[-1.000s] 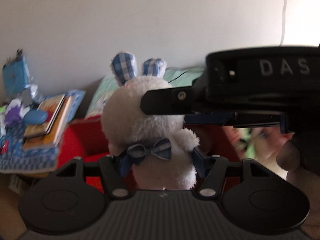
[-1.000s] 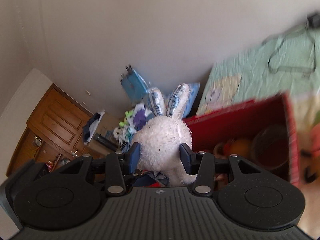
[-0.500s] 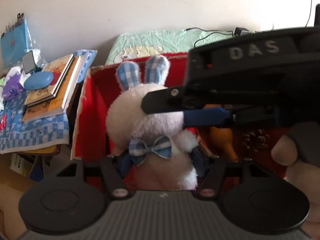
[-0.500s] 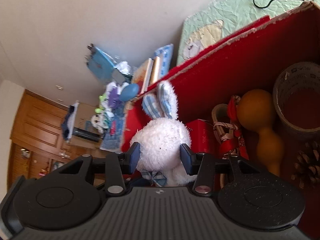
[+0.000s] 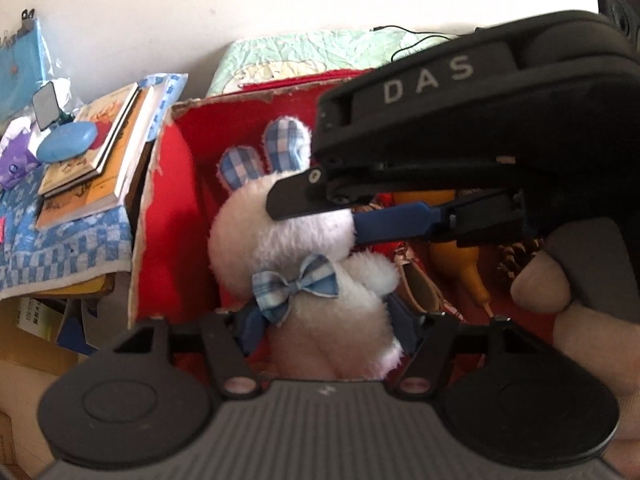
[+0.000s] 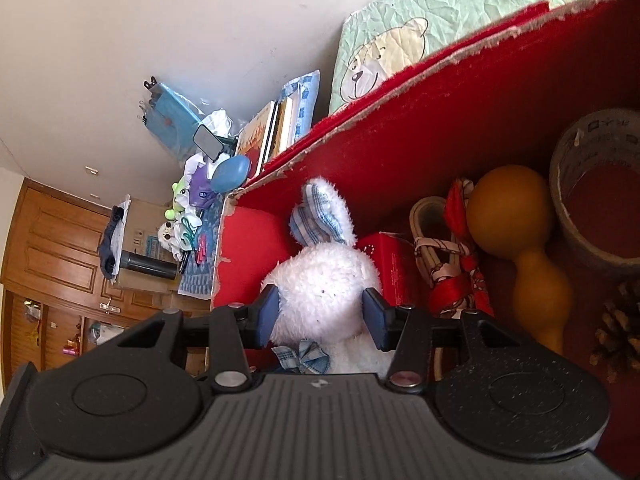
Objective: Organize objects
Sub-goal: 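Carry the bunny into the red box and open the right tool, then move the open right tool back over the plush pile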
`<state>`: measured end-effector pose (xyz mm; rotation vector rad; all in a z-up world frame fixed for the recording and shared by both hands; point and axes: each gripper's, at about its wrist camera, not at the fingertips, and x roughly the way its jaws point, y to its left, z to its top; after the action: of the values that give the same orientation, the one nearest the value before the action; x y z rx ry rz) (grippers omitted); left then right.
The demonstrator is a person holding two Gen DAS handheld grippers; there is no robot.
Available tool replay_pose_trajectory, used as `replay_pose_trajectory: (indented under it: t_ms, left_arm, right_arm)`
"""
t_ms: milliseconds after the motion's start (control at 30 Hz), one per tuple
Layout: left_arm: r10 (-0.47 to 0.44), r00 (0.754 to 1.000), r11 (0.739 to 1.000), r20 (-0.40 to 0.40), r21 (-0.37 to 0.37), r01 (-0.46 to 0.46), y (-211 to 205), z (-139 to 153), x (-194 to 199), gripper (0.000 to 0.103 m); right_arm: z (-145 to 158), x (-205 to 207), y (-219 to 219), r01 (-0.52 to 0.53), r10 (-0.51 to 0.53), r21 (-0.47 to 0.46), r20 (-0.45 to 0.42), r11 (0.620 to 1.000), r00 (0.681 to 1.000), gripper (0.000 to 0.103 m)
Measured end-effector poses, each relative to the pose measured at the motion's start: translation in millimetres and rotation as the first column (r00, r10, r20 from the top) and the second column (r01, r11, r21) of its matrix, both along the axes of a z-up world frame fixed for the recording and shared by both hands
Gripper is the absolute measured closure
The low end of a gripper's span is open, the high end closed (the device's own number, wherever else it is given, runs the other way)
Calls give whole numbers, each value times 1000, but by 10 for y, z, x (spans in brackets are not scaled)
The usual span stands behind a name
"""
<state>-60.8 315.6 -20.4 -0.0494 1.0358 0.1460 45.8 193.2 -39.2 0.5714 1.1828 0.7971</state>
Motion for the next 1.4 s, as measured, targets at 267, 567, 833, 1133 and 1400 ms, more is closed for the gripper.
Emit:
replay_pose_trajectory:
  t_ms: [267,567,833,1133,1400]
  left_arm:
    - [18,1000,999,9,29,-19,-121,184,-54,13]
    - [70,996,996,62,56,-74,-176,409,-219,8]
    - [96,992,993,79,68,-102,-503,587,-234,7]
    - [79,993,993,88,84,-86,-1046,719,-145,7]
    - [41,994,996,99,69,-48,-1530,754,-52,7]
  right_arm:
    - [76,-63,-187,25,-26,6,47,1000,999,46]
    - [330,-259,-365,69,-66,-17,153,997,986,46]
    - [587,-460,-779,138,-110,-84,276,987,955,46]
    - [720,-595,-1340,241,-164,-184,355,953,920,46]
    - [717,-569,-1812,302,-190,-270,373,914,908,46]
